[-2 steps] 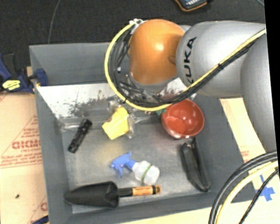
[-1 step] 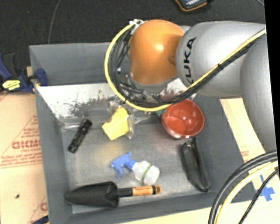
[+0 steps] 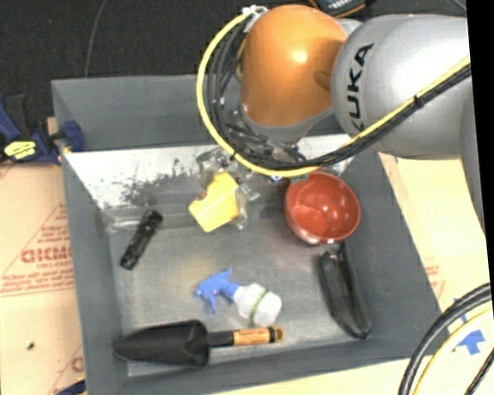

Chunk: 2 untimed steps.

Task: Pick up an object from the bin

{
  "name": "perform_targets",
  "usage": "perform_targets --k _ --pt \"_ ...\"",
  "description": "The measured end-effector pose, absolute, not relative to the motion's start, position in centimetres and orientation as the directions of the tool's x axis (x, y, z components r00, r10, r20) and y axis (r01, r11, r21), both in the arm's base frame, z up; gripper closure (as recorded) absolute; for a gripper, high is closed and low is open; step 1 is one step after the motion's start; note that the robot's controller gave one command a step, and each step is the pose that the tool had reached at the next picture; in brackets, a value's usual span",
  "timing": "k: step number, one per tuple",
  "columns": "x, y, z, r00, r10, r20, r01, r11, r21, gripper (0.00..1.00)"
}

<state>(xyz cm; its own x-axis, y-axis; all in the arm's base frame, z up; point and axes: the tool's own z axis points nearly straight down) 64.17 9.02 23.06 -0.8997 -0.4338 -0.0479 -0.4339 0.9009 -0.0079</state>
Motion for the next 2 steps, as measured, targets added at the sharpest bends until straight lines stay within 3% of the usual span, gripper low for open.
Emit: perform_targets --k 2 --pt "64.1 9.5 21.1 -0.876 -0.479 -0.047 -0.480 0.877 -0.009 1.00"
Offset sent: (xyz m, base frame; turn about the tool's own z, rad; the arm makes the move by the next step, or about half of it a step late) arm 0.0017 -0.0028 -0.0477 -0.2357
